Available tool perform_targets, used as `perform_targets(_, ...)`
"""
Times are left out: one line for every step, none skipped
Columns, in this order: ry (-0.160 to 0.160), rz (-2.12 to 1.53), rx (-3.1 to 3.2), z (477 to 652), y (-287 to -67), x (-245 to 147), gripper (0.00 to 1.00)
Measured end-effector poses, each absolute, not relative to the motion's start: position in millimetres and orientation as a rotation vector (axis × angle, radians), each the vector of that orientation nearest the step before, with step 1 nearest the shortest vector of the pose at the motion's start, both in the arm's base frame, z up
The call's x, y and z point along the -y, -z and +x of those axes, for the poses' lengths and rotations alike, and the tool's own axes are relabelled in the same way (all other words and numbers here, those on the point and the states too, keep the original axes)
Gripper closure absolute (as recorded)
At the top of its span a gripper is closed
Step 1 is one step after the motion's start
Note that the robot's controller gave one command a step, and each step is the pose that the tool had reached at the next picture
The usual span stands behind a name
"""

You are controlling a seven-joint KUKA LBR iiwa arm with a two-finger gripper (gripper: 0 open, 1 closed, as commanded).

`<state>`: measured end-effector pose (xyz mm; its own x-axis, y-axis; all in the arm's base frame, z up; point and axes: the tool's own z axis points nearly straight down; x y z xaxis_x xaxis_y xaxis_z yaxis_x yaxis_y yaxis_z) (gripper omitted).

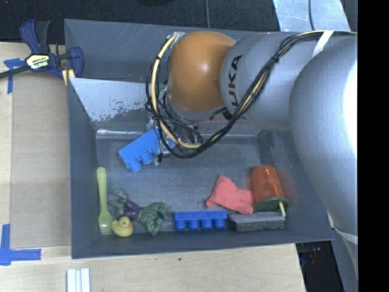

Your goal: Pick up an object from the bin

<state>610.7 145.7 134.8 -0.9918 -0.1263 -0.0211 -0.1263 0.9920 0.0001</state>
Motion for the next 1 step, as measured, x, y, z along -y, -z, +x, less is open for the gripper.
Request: perform_targets(-0.001, -0.223, -3.113, 614.5, -203.2, -146.7, 1.00)
